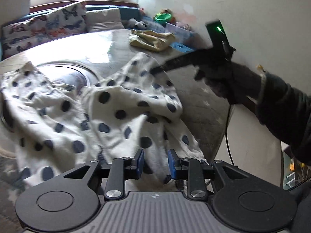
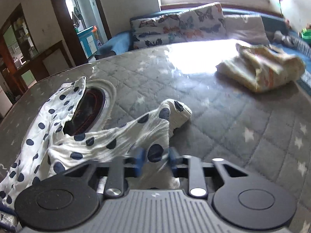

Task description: Fold clothes

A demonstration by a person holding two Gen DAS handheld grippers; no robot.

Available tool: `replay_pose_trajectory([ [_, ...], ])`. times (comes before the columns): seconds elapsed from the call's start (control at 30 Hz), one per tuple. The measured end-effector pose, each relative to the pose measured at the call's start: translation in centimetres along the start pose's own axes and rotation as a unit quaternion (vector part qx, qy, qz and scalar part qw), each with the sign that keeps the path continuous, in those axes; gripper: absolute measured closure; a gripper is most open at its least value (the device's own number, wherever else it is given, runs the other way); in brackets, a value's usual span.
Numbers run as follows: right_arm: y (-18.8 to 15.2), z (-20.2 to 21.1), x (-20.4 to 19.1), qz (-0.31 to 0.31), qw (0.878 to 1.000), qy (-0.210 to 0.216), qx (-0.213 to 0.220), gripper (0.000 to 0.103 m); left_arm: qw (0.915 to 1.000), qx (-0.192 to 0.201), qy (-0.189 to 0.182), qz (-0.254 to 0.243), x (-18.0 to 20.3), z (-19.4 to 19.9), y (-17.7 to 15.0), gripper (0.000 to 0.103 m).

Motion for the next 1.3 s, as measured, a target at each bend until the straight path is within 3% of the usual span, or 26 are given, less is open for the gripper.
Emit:
replay_pose_trajectory([
  [0.1, 1.3, 0.3, -1.2, 0.025, 0.999, -0.012, 0.017, 0.097, 0.9999, -0.006, -0.010, 0.003, 0.2, -1.0, -0.2, 0.073],
  [0.23, 3.1, 0.9, -6.6, 0.145, 0.987, -0.043, 0.058, 0.097, 0.9999, -0.009, -0.011, 0.006, 0.1, -1.6, -0.7, 0.069],
  [0.3, 3.2, 0.9, -9.3, 0.189, 0.979, -0.028, 0.067, 0.097, 0.9999, -0.011, -0.011, 0.007, 0.0, -1.8, -0.8, 0.069],
  [0.37, 3.0, 0.8, -11.8, 0.222, 0.972, -0.003, 0.072, 0.090, 0.9998, -0.013, -0.011, 0.009, -0.1, -2.0, -0.9, 0.065],
  [0.43, 2.4, 0.9, -13.5, 0.238, 0.968, 0.024, 0.071, 0.077, 0.9997, -0.016, -0.011, 0.011, -0.2, -2.3, -1.1, 0.064],
  [0.57, 1.7, 1.4, -14.3, 0.226, 0.970, 0.071, 0.060, 0.075, 0.9996, -0.020, -0.013, 0.014, -0.4, -2.6, -1.4, 0.063],
  [0.77, 3.0, 2.2, -10.9, 0.150, 0.984, 0.077, 0.051, 0.075, 0.9996, -0.018, -0.016, 0.015, -0.8, -2.5, -1.2, 0.059],
  [0.87, 3.8, 1.2, -9.3, 0.118, 0.990, 0.070, 0.026, 0.074, 0.9996, -0.018, -0.016, 0.015, -0.8, -2.7, -1.2, 0.058],
  [1.03, 3.9, -2.0, -7.1, 0.027, 0.994, 0.105, -0.028, 0.073, 0.9995, -0.020, -0.017, 0.016, -0.7, -2.7, -1.3, 0.057],
  [1.13, 3.0, -2.8, -8.0, 0.032, 0.990, 0.125, -0.053, 0.072, 0.9995, -0.020, -0.016, 0.018, -0.8, -2.5, -1.3, 0.057],
  [1.2, 2.4, -2.1, -9.3, 0.080, 0.989, 0.119, -0.049, 0.072, 0.9995, -0.020, -0.016, 0.020, -1.0, -2.5, -1.2, 0.056],
  [1.3, 2.2, -0.8, -10.3, 0.104, 0.986, 0.124, -0.036, 0.073, 0.9994, -0.020, -0.016, 0.023, -1.1, -2.5, -1.0, 0.055],
])
Point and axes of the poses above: each gripper's, at about its wrist camera, not at the fingertips, and z roughly against the way its jaws point, x to its right, y to its top, the point moved 1 cm from there along -z, roughly the way its jaws point, and after that the axes turned 9 degrees about z, right-handed, at the moved point
